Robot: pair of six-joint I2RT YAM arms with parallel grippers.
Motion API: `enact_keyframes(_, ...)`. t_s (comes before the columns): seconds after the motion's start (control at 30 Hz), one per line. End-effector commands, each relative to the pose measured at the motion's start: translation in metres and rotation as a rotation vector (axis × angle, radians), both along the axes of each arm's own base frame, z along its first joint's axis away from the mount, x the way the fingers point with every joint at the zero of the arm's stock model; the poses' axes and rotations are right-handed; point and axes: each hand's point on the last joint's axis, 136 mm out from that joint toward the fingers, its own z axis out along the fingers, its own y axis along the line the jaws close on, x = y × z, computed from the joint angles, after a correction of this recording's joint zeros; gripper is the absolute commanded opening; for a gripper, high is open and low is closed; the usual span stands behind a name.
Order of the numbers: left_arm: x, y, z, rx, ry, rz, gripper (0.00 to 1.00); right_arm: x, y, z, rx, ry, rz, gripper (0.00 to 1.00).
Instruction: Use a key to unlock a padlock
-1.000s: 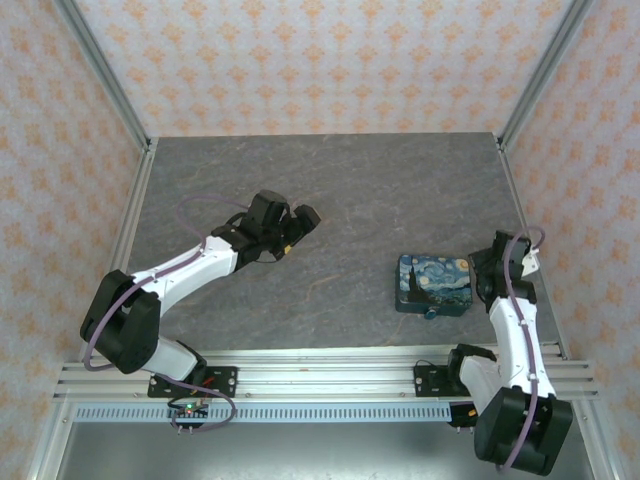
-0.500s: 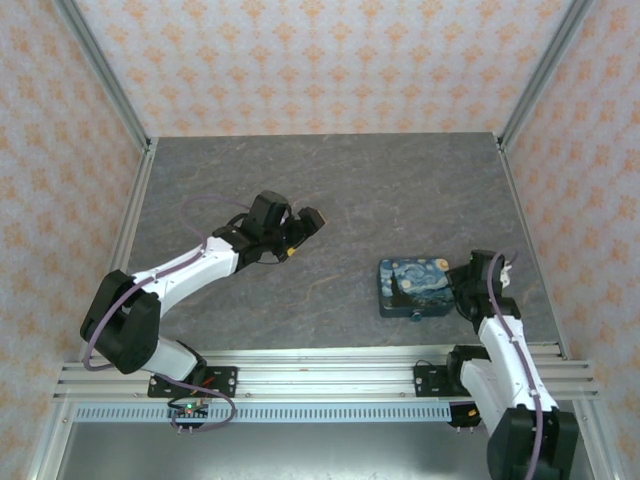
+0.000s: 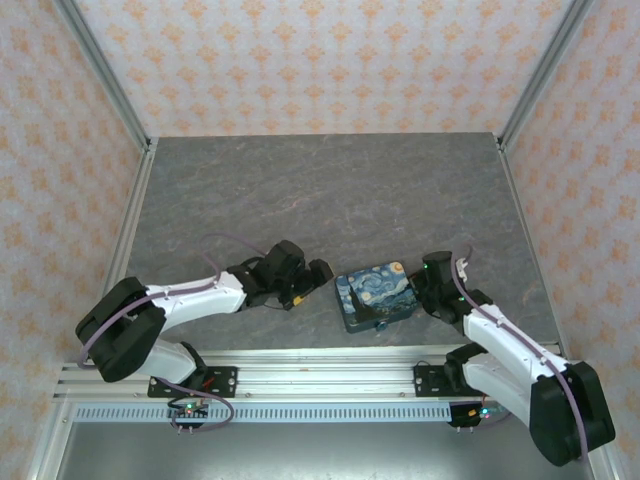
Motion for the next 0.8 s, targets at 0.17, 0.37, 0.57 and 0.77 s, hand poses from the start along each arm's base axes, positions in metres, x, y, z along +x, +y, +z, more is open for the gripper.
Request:
enact_keyframes(0.17,0.015,-0.053,0.046,-0.17,-0.132,0.03,0.94,0.01,0.005,0.009,-0.01,-0.042,-0.014,0.0)
enact_keyframes(0.37,0.019,-0.081,0.045,-0.247,-0.099,0.018,0.95,0.013,0.016,0.012,0.008,-0.048,0.011,0.0)
enact_keyframes(0.57,0.036,-0.081,0.038,-0.252,-0.098,0.056,0.95,0.027,0.046,0.023,0.036,-0.078,0.064,0.0)
enact_keyframes(0.77,0.072,-0.043,0.043,-0.202,-0.14,0.127,0.95,0.054,0.092,0.025,0.058,-0.093,0.138,0.0)
